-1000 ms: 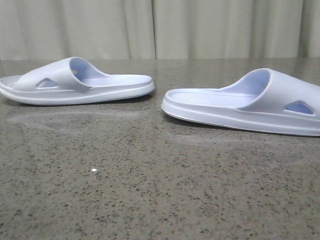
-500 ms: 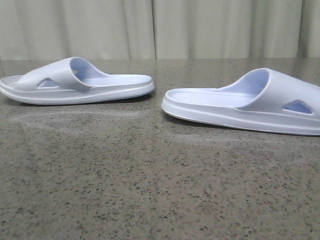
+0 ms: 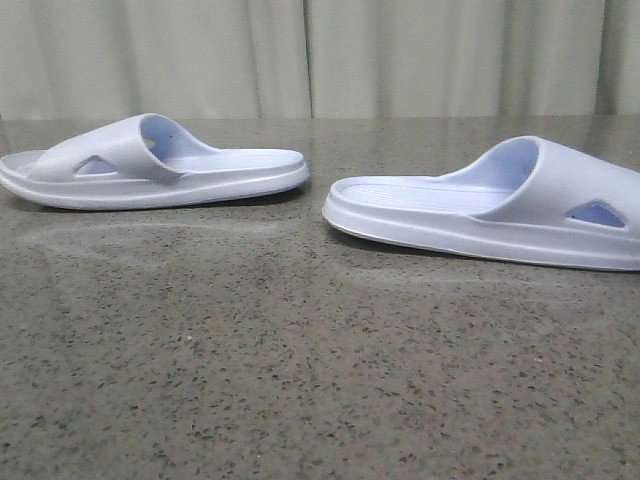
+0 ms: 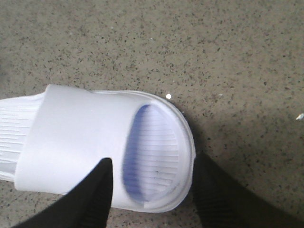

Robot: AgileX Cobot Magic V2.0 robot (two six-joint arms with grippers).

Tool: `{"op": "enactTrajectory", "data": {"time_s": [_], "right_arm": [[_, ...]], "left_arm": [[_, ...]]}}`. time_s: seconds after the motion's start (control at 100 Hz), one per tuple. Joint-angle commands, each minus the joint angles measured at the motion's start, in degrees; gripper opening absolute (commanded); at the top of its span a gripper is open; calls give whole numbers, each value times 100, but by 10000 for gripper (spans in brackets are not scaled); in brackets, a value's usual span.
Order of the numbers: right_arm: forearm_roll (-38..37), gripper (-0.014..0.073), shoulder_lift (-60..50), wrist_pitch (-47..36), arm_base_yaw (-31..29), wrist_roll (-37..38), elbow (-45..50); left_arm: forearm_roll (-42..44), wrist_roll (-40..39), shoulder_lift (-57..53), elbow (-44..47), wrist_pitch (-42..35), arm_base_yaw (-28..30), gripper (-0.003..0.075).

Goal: Insert blue slippers together front up
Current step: 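Grasp each slipper's heel rim with the left and right grippers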

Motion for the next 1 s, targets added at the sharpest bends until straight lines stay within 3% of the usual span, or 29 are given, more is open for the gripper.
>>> {"op": "enactTrajectory", "data": {"time_s": [0.0, 0.21, 0.31, 0.47, 0.76, 0.84, 0.99], "right_arm": [[39, 316, 203, -331, -123, -118, -211], [397, 316, 639, -129, -631, -526, -235], [1655, 316, 838, 293, -986, -1719, -235], [3202, 316, 1314, 1188, -1828, -3019, -235], [4103, 314, 2333, 2467, -2086, -3819, -350], [4049, 233, 2487, 2594, -2086, -3819, -399], [4041, -107, 2505, 2621, -2086, -3829, -424]], "left_arm": [[-276, 80, 100, -209, -381, -9, 415], [-315, 181, 182, -209, -344, -9, 415], [-315, 193, 182, -209, -344, -9, 415], [-315, 193, 182, -209, -344, -9, 415], [-315, 233, 182, -209, -331, -9, 415], [-315, 233, 182, -209, -331, -9, 415], [-340, 233, 333, -267, -287, -9, 415]]}}
